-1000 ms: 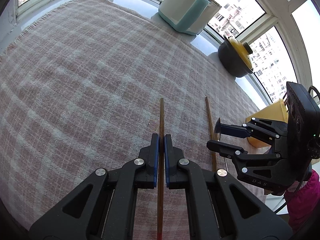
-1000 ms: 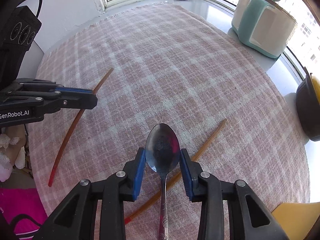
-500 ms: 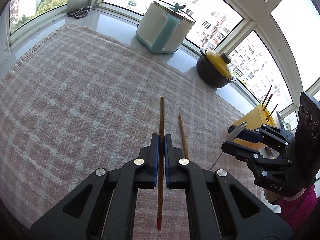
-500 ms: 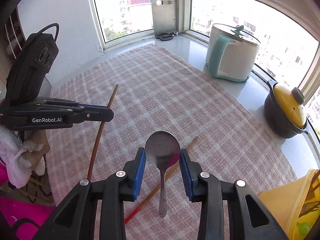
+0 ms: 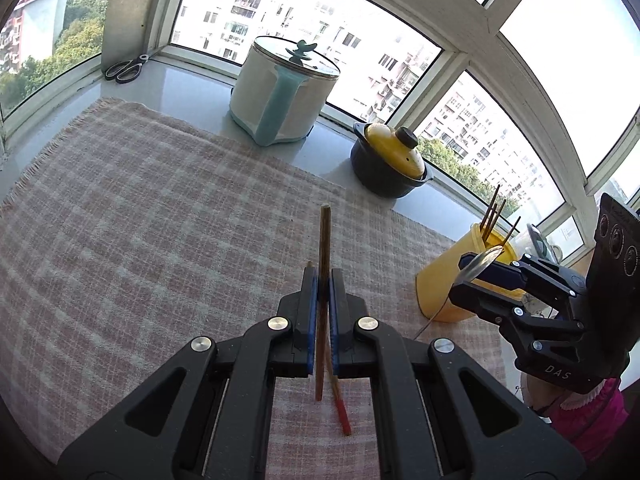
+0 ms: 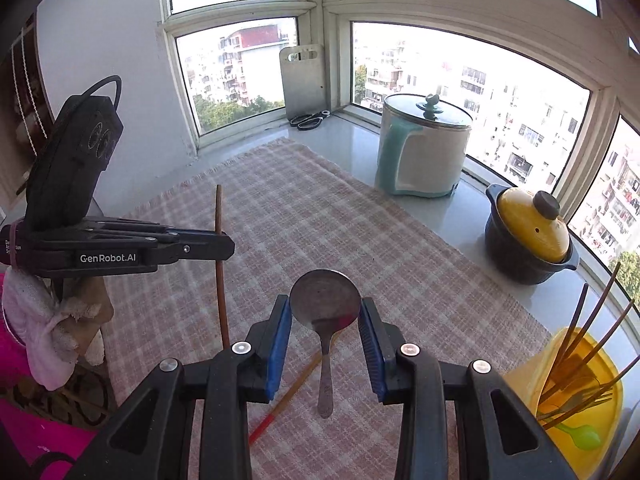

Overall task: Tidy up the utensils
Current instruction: 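Lower the chopstick and spoon into the yellow container and open both grippers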

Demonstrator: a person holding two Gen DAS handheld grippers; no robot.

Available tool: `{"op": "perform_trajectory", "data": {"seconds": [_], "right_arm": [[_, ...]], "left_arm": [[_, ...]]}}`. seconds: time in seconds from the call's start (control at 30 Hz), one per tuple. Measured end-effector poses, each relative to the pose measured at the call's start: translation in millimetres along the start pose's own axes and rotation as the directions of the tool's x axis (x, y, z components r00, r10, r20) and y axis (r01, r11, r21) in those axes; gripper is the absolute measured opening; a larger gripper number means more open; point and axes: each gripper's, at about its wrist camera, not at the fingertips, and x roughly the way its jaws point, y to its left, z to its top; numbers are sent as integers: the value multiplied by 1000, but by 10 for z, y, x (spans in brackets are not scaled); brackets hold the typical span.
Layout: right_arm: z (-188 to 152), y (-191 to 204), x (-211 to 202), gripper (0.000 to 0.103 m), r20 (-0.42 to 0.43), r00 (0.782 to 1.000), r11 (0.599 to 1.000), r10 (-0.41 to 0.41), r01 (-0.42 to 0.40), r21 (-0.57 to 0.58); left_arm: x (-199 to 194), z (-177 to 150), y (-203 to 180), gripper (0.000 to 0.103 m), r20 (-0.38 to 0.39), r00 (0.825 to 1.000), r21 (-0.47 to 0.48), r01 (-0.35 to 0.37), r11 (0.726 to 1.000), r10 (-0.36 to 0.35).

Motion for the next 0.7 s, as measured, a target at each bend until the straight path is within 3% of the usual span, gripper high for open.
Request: {"op": "perform_trajectory", "data": {"seconds": [0.37, 0.7], "right_arm": [[35, -377, -521, 34, 84, 995, 995, -46, 39, 92], [15, -777, -1011, 34, 159, 980, 980, -120, 92, 177]], "left_arm": [[-176, 306, -523, 3, 80, 993, 68, 86, 994, -92], [-338, 597, -1042, 3, 128, 971, 141, 185, 972, -203]]}}
